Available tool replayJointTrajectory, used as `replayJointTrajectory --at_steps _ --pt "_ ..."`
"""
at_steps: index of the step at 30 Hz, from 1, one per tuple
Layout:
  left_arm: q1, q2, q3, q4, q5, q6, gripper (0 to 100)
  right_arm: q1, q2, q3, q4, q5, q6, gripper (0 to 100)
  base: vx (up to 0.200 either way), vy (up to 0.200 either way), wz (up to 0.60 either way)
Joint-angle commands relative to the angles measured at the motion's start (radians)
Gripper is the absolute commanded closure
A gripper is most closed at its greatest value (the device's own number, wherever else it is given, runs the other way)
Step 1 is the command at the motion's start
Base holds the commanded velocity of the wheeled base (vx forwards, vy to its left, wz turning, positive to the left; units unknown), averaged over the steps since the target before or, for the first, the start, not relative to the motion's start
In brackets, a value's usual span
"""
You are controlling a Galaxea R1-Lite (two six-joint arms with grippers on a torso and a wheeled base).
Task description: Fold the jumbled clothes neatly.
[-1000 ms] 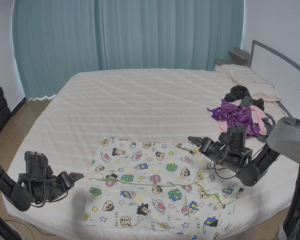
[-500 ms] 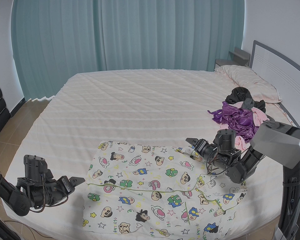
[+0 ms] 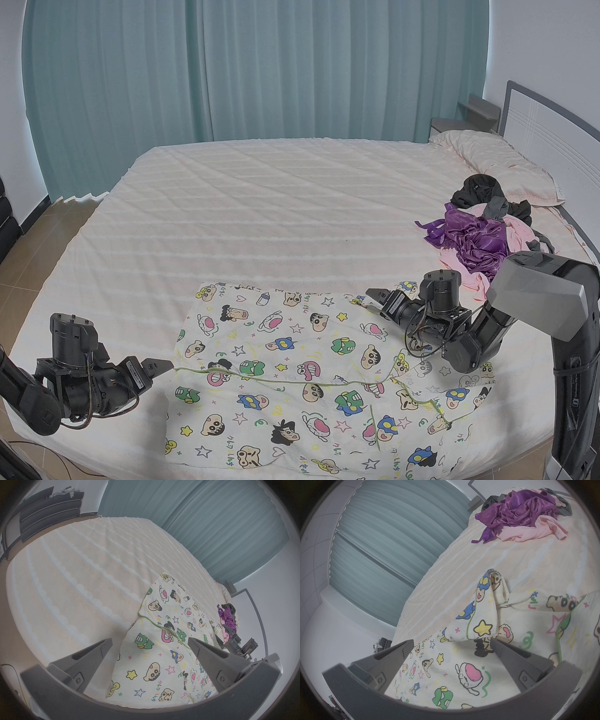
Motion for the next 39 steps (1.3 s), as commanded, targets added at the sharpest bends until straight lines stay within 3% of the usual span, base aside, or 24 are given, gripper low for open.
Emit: replayJointTrajectory --at_steps 1,12,20,26,32,39 --pt "-0.016 0.003 0.000 -0.001 0.001 -0.027 0 -0.005 0.051 -0.032 0.003 -0.018 -0.001 0 0.000 0.000 0.00" --pt "-0.027 0.007 0.000 -0.002 -0.001 -0.036 0 -0.005 0.097 -0.182 0.050 -0.074 -0.003 0 0.000 0.000 0.00" --pt "-0.027 0.013 -0.002 -0.002 -0.001 -0.058 0 -0.045 0.114 -0.386 -0.054 -0.105 -0.004 0 0.000 0.000 0.00" --pt "-0.027 0.027 0.001 -0.016 -0.001 -0.059 0 -0.088 0.169 -0.464 -0.054 -0.096 -0.029 0 0.000 0.000 0.00" --pt "-0.027 0.036 0.003 -0.021 -0.001 -0.061 0 -0.114 0.168 -0.415 -0.046 -0.062 -0.053 0 0.000 0.000 0.00" --pt "-0.027 0.038 0.004 -0.021 -0.001 -0.061 0 -0.184 0.146 -0.322 -0.045 0.019 -0.225 0 0.000 0.000 0.00"
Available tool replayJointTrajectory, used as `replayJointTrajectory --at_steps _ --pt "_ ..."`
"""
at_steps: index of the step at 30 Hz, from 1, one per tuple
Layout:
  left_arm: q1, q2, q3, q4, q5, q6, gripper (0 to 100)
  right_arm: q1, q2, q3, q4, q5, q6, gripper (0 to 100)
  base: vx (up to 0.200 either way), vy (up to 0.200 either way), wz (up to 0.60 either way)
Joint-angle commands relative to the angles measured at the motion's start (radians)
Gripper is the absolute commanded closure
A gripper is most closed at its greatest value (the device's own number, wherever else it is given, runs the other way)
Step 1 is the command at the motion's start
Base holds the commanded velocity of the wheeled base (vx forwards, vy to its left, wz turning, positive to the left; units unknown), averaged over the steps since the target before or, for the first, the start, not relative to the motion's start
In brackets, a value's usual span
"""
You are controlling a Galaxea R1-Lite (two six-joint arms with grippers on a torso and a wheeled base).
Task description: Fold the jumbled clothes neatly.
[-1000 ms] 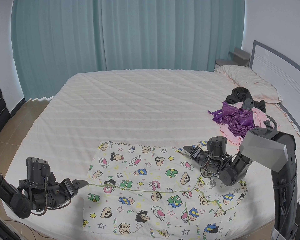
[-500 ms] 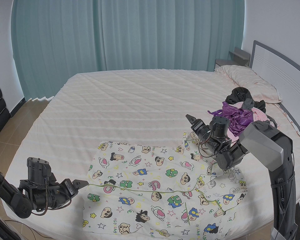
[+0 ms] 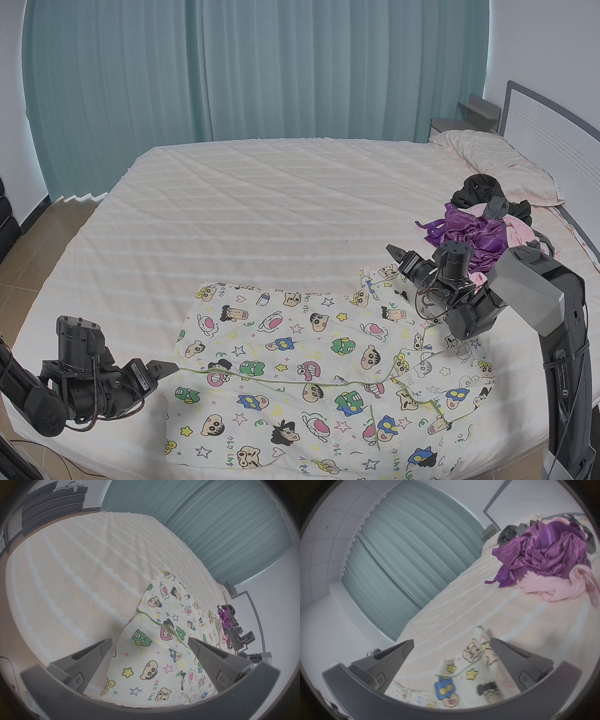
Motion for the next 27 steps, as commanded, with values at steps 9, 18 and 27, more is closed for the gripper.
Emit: replayJointTrajectory --at_steps 9,18,27 --pt "0.000 0.011 0.001 0.000 0.000 -0.004 0 -0.065 0.075 0.049 -0.007 0.062 -0.210 0 0.000 0.000 0.00" --pt "0.000 0.010 0.001 0.000 0.002 -0.004 0 -0.044 0.108 0.017 -0.002 0.065 -0.222 100 0.000 0.000 0.00" --pt "0.000 0.010 0.001 0.000 0.002 -0.004 0 -0.101 0.087 -0.004 -0.004 0.052 -0.219 100 0.000 0.000 0.00"
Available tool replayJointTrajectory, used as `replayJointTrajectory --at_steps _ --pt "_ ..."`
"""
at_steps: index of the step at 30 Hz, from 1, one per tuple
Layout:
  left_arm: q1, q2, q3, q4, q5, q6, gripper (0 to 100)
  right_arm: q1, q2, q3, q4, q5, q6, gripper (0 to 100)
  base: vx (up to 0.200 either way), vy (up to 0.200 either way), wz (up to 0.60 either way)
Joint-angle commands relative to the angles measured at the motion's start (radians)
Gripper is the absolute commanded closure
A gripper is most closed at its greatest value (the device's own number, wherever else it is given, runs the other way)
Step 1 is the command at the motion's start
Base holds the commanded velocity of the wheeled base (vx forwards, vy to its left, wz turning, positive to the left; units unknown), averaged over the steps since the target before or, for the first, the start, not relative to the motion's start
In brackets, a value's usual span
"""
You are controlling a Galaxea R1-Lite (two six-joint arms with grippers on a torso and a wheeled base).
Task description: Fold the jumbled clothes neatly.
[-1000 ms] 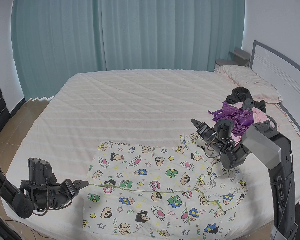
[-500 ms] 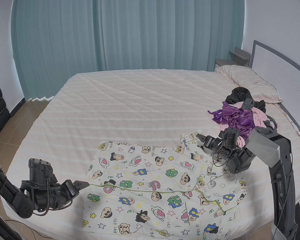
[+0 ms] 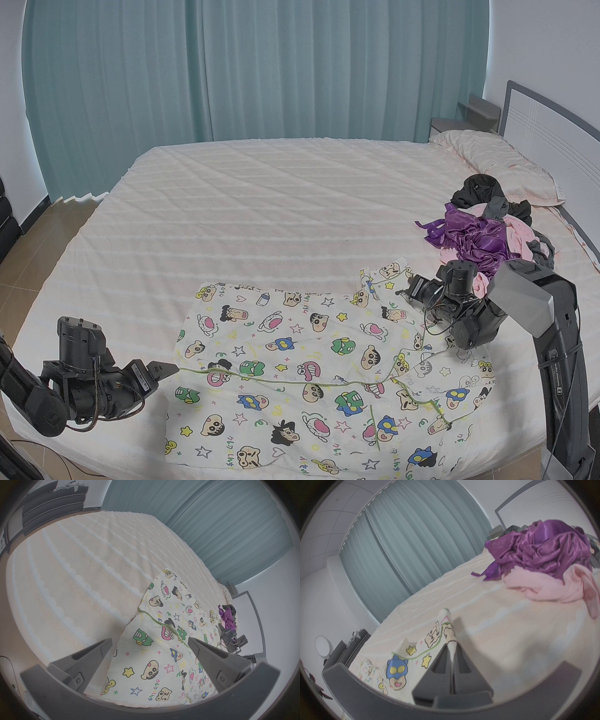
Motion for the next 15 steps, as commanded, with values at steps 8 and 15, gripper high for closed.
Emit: replayJointTrajectory --at_steps 8,15 --pt "0.001 0.002 0.000 0.000 0.000 -0.001 0 -0.045 -0.003 -0.081 -0.002 -0.049 0.011 100 0.000 0.000 0.00" --pt "0.000 0.002 0.000 0.000 0.000 -0.014 0 -0.052 0.014 -0.131 0.003 -0.054 0.012 100 0.000 0.000 0.00"
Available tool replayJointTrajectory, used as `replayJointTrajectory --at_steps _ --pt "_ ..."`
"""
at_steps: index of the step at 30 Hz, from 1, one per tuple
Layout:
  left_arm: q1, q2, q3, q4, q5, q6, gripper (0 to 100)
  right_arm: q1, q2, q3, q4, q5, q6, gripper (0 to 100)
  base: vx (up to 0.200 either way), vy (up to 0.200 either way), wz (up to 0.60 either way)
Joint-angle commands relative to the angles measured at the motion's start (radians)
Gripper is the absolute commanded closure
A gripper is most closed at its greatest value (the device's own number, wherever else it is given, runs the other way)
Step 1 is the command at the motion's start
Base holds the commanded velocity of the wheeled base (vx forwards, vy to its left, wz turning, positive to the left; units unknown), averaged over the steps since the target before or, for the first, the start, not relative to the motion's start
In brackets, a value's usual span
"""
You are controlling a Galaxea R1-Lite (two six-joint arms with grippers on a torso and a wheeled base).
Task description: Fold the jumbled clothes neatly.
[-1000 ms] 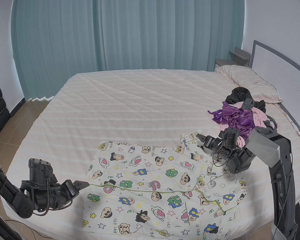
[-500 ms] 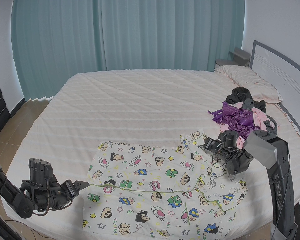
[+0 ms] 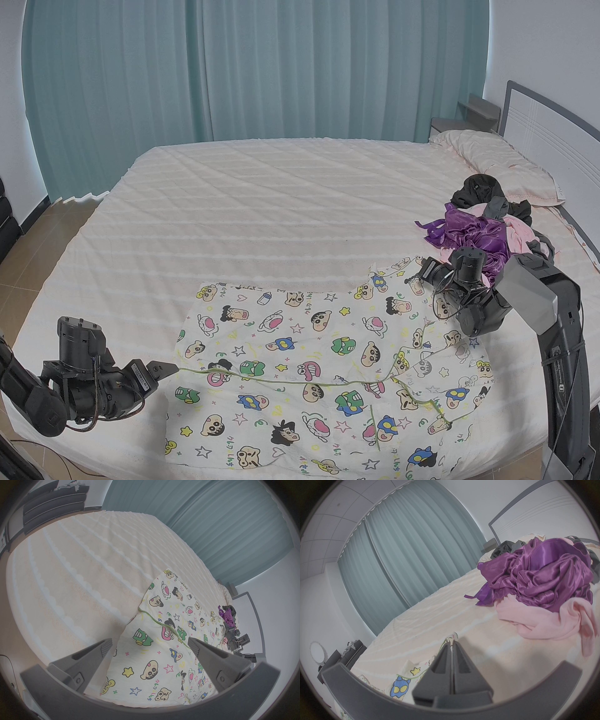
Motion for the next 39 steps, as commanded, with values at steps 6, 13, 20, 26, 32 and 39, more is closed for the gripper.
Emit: replayJointTrajectory --at_steps 6,13,20,26,32,39 --pt "0.000 0.002 0.000 -0.001 0.000 -0.006 0 -0.026 0.015 -0.073 0.014 -0.019 0.004 100 0.000 0.000 0.00" --pt "0.000 0.002 0.000 -0.001 0.000 -0.006 0 -0.030 0.035 -0.104 0.014 -0.030 0.004 100 0.000 0.000 0.00" --pt "0.000 0.000 0.000 -0.001 0.000 -0.006 0 -0.047 0.000 -0.067 0.015 -0.031 0.004 100 0.000 0.000 0.00" --pt "0.000 -0.001 0.001 -0.001 0.001 -0.006 0 -0.064 -0.141 0.145 0.000 -0.016 0.001 100 0.000 0.000 0.00" --pt "-0.003 -0.007 0.018 -0.017 0.000 -0.005 0 -0.087 -0.307 0.395 -0.060 -0.012 0.001 100 0.000 0.000 0.00" --pt "-0.022 -0.019 0.038 -0.028 0.000 -0.005 0 -0.065 -0.442 0.700 -0.172 0.013 0.001 0 0.000 0.000 0.00"
